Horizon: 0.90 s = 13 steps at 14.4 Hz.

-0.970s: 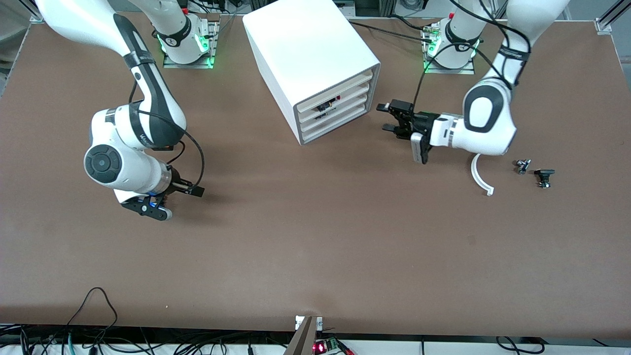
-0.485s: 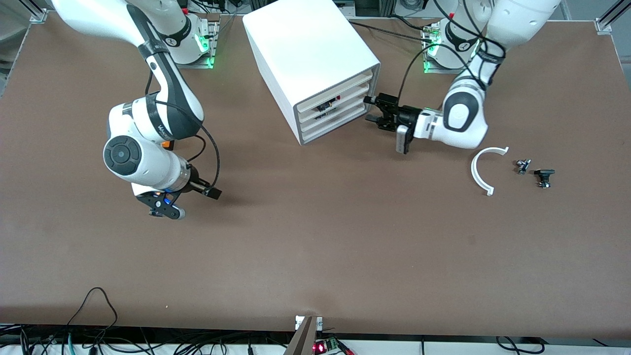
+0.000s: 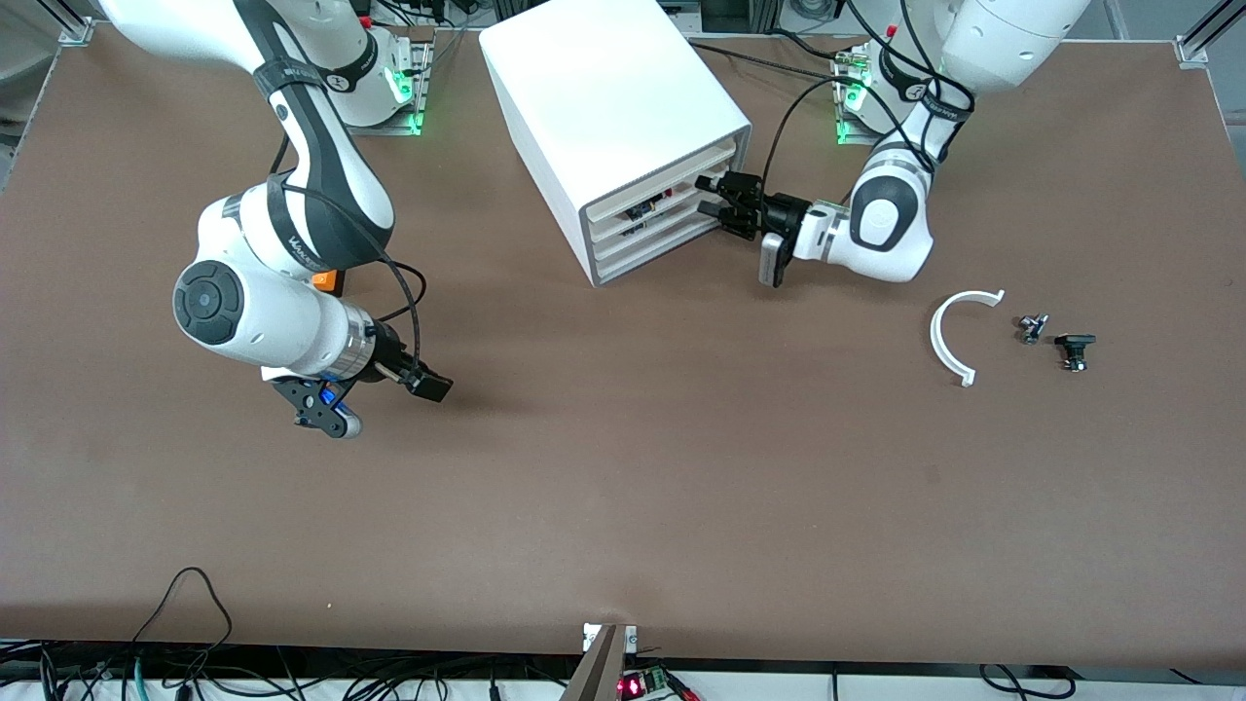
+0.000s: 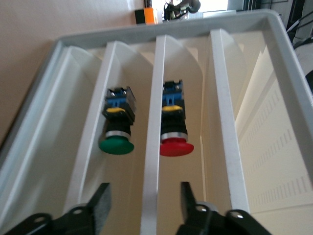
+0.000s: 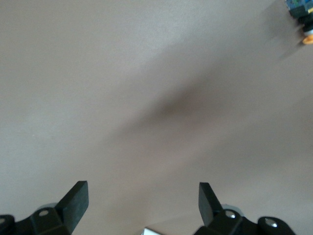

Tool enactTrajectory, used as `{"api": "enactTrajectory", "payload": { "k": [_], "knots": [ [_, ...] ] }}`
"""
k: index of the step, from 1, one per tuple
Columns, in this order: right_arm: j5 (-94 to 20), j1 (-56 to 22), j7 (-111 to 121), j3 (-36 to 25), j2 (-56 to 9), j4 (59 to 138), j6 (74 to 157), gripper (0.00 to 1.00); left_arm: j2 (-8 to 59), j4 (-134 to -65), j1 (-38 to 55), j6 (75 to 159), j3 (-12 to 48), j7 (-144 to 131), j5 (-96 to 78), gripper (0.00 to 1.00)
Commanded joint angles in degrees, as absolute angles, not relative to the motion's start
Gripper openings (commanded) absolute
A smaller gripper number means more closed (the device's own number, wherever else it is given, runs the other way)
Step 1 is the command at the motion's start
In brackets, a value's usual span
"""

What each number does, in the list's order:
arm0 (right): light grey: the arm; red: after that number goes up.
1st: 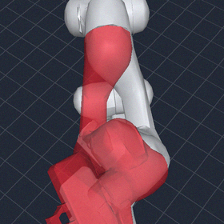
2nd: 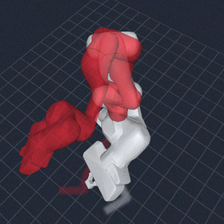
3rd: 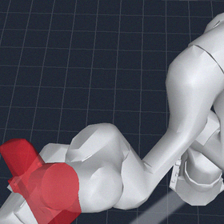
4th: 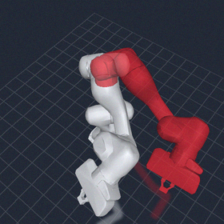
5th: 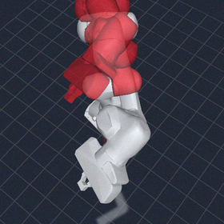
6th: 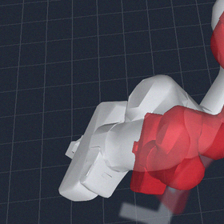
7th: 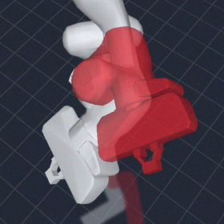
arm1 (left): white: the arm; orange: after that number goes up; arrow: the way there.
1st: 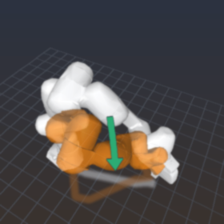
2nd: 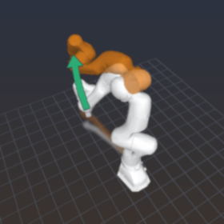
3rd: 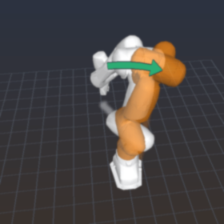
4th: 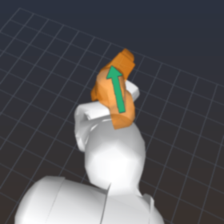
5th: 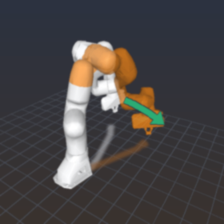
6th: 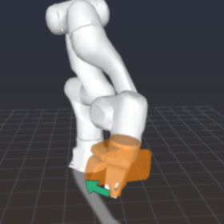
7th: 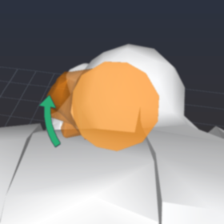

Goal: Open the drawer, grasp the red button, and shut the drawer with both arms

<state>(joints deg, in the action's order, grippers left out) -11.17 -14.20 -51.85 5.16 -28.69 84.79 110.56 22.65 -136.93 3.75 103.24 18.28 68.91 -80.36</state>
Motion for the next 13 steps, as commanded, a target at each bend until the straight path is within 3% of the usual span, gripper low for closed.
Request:
{"api": "enactTrajectory", "payload": {
  "k": [1,2,3,13],
  "knots": [
    [-12.22,-15.91,-57.29,4.92,-34.26,74.47,105.66,1.00,23.29,-137.37,3.52,103.62,19.25,70.66,-82.35,0.31],
    [-12.22,-16.26,-59.04,5.01,-35.41,72.18,104.86,1.00,23.38,-137.37,3.52,103.62,19.25,70.66,-82.35,0.13],
    [-12.13,-16.87,-60.45,4.92,-36.20,70.59,104.42,1.00,23.38,-137.37,3.52,103.62,19.25,70.66,-82.35,0.00],
    [-11.87,-24.16,-76.88,4.83,-41.31,61.70,105.11,1.00,24.16,-130.97,-1.66,103.71,17.49,63.91,-77.54,0.00]
  ]
}}
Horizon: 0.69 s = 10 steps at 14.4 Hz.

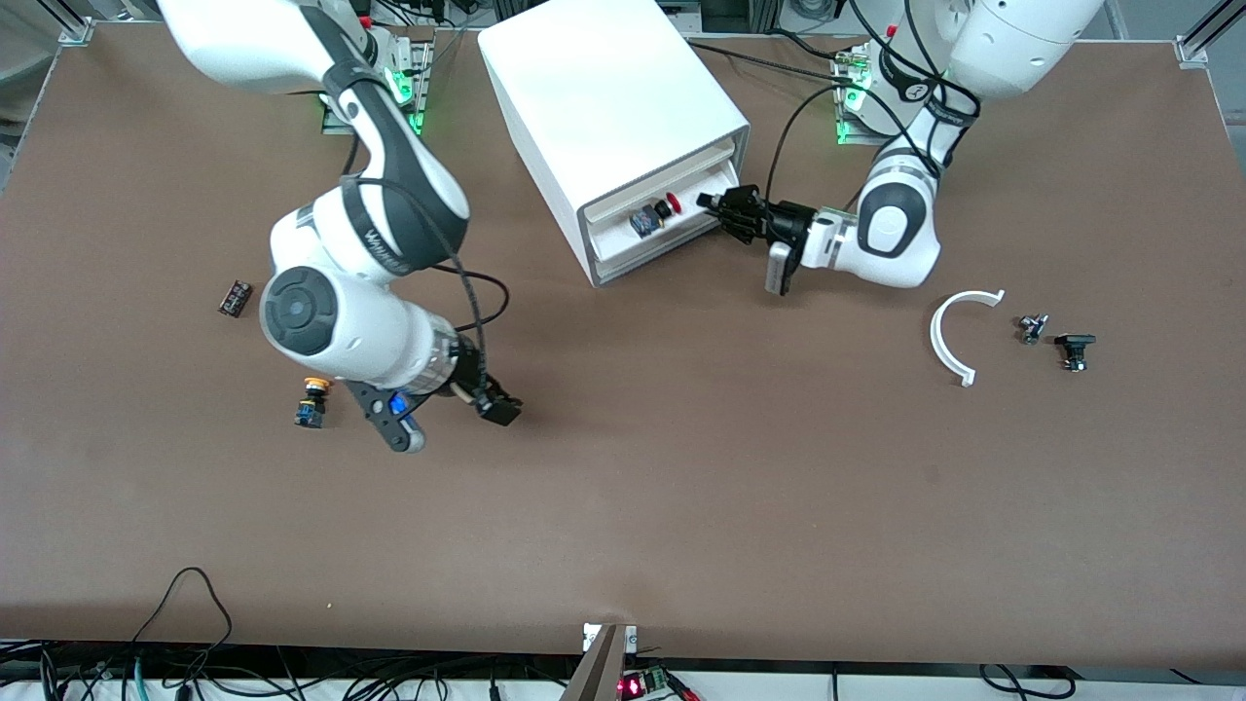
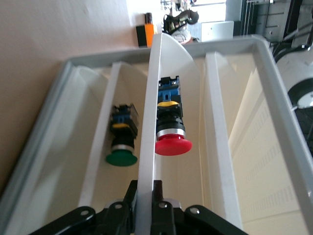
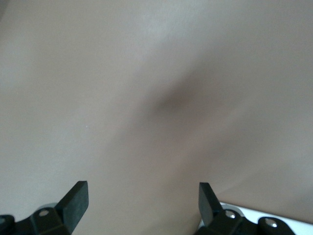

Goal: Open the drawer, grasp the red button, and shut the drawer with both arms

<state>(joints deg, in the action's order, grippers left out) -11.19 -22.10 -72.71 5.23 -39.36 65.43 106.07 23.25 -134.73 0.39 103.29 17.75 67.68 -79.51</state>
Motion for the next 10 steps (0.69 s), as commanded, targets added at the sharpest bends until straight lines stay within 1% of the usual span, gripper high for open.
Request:
{"api": "enactTrajectory", "payload": {
  "k": [1,4,9,10],
  "knots": [
    [-11.87,-25.04,-79.08,4.83,-41.31,61.70,105.47,1.00,25.39,-128.87,-2.89,103.71,16.71,62.85,-75.26,0.00],
    [-11.43,-29.60,-86.64,4.48,-41.31,61.35,106.87,1.00,28.47,-124.47,-4.57,103.71,16.00,62.49,-71.73,0.00],
    [-9.41,-36.37,-97.89,4.48,-41.22,61.43,109.95,1.00,29.79,-121.03,-4.57,103.71,13.45,61.97,-69.27,0.01],
    [-9.40,-37.78,-99.56,4.40,-41.22,61.44,110.04,1.00,29.79,-120.94,-4.66,103.71,13.45,60.66,-68.91,0.61]
  ]
}}
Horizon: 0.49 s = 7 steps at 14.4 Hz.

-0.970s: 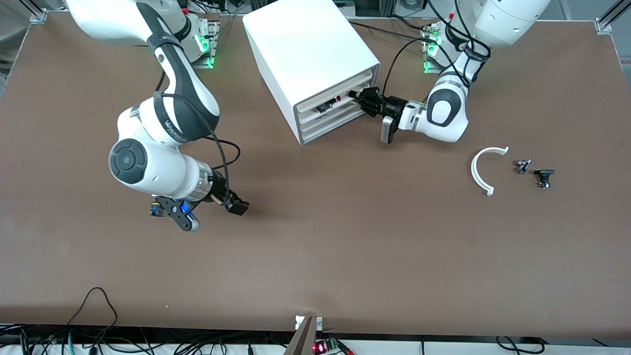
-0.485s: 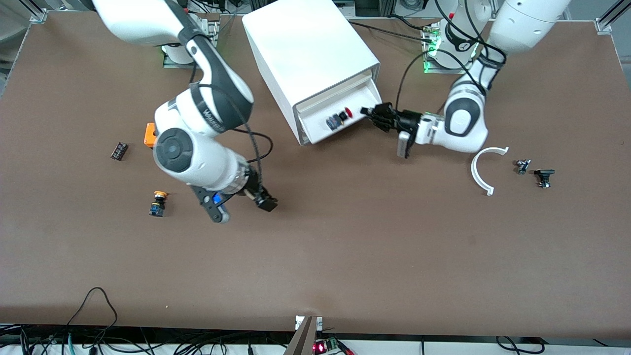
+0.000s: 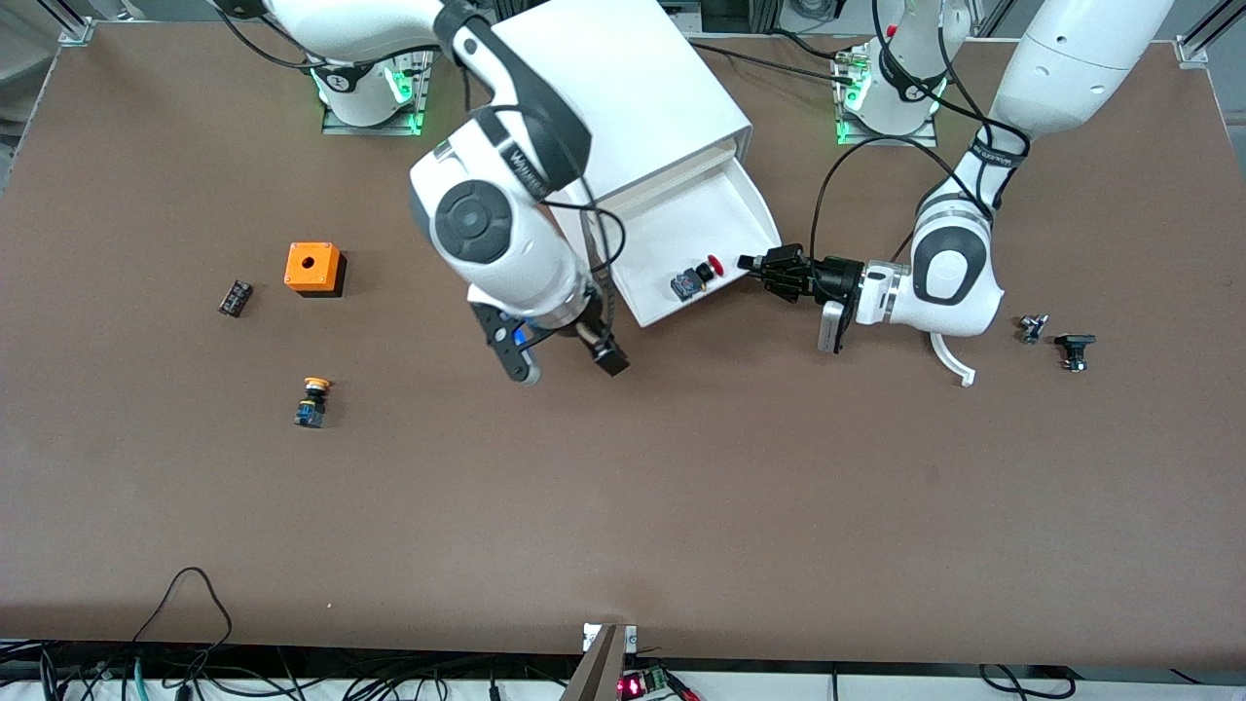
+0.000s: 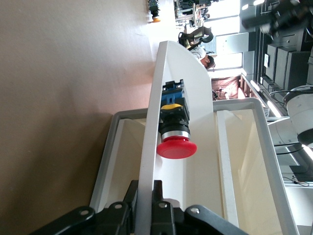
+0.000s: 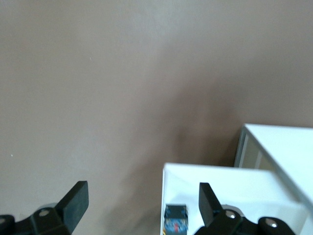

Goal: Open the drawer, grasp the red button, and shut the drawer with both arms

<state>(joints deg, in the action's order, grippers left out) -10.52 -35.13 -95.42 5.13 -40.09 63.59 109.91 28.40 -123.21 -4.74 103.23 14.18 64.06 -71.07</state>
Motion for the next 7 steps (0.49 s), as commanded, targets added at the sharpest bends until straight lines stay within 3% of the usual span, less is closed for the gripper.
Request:
{"api": "enactTrajectory", "payload": {
  "k": [1,7],
  "knots": [
    [-9.23,-38.75,-101.41,4.39,-41.31,61.44,110.21,1.00,29.53,-120.94,-4.75,103.45,13.36,60.30,-68.82,1.00],
    [-4.67,-45.60,-111.69,4.48,-43.85,61.87,112.31,1.00,25.93,-118.23,-7.46,99.08,13.18,51.01,-62.17,1.00]
  ]
}}
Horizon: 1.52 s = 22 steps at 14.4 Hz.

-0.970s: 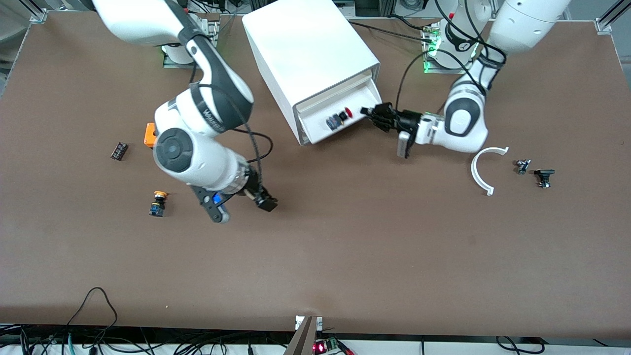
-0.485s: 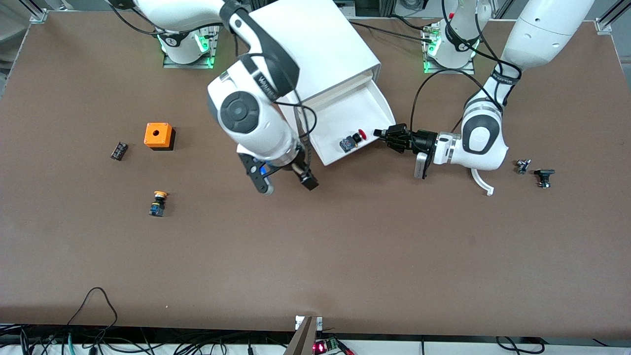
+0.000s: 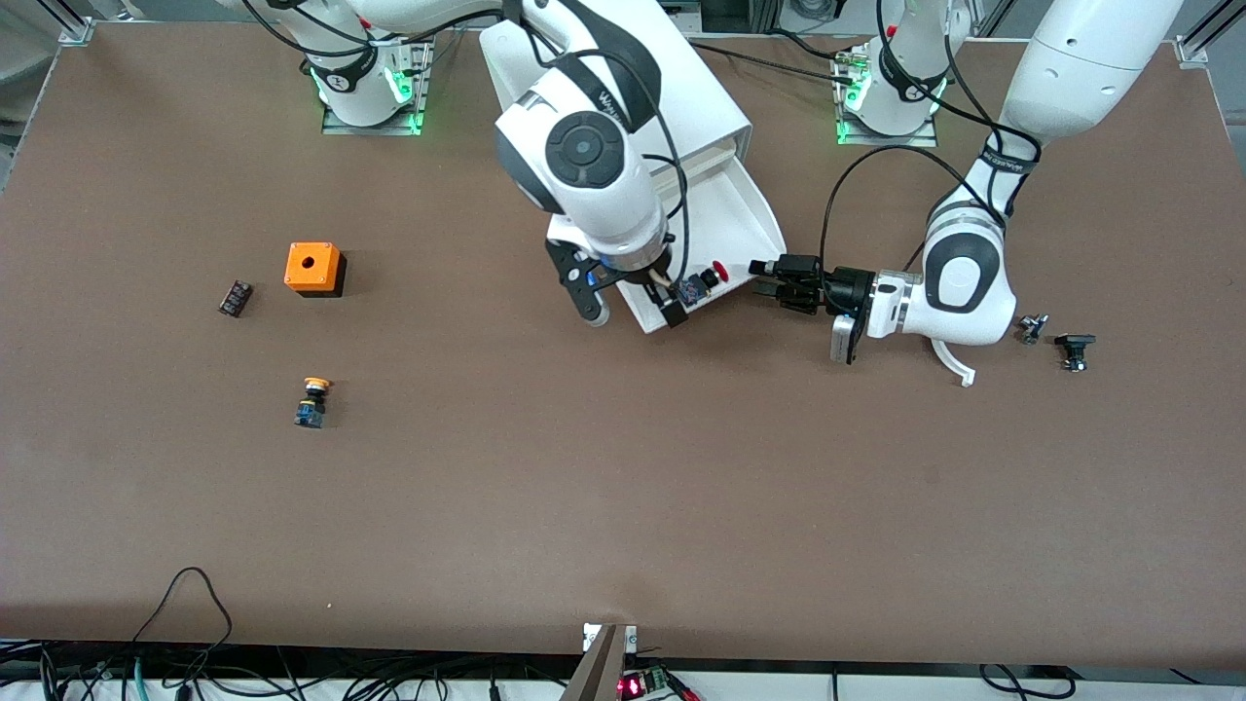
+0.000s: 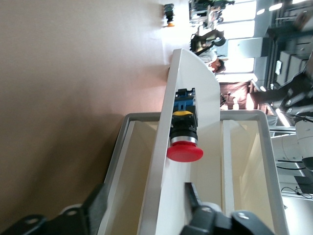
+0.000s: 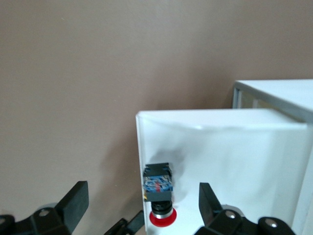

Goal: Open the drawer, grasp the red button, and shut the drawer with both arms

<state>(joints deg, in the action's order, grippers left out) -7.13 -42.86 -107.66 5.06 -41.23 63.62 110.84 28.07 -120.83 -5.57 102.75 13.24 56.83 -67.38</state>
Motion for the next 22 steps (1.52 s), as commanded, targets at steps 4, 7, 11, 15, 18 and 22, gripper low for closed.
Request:
{"api": "enactTrajectory", "payload": {
  "k": [4,7,11,15,18,22],
  "knots": [
    [-2.99,-47.90,-113.81,4.48,-47.72,61.87,115.39,1.00,24.17,-110.50,-11.86,90.19,13.27,40.98,-49.25,1.00],
    [-2.99,-47.99,-114.26,4.48,-48.16,61.87,115.84,0.99,23.91,-102.95,-13.70,82.82,13.18,30.72,-42.65,1.00],
    [-3.08,-47.73,-113.47,4.48,-47.99,61.70,115.84,0.31,23.91,-89.33,-13.89,73.06,13.62,12.79,-33.33,1.00],
    [-3.08,-47.72,-113.20,4.48,-47.38,61.52,115.23,0.00,23.64,-79.39,-11.18,67.69,14.76,-4.71,-24.46,1.00],
    [-2.99,-47.11,-109.88,4.22,-45.19,61.44,114.53,0.00,21.45,-74.63,-6.26,65.48,14.77,-11.59,-11.30,1.00],
    [-3.16,-45.36,-94.18,1.15,-43.34,61.44,111.36,0.00,21.71,-69.53,-3.25,66.26,14.24,-10.90,1.13,1.00]
  ]
}}
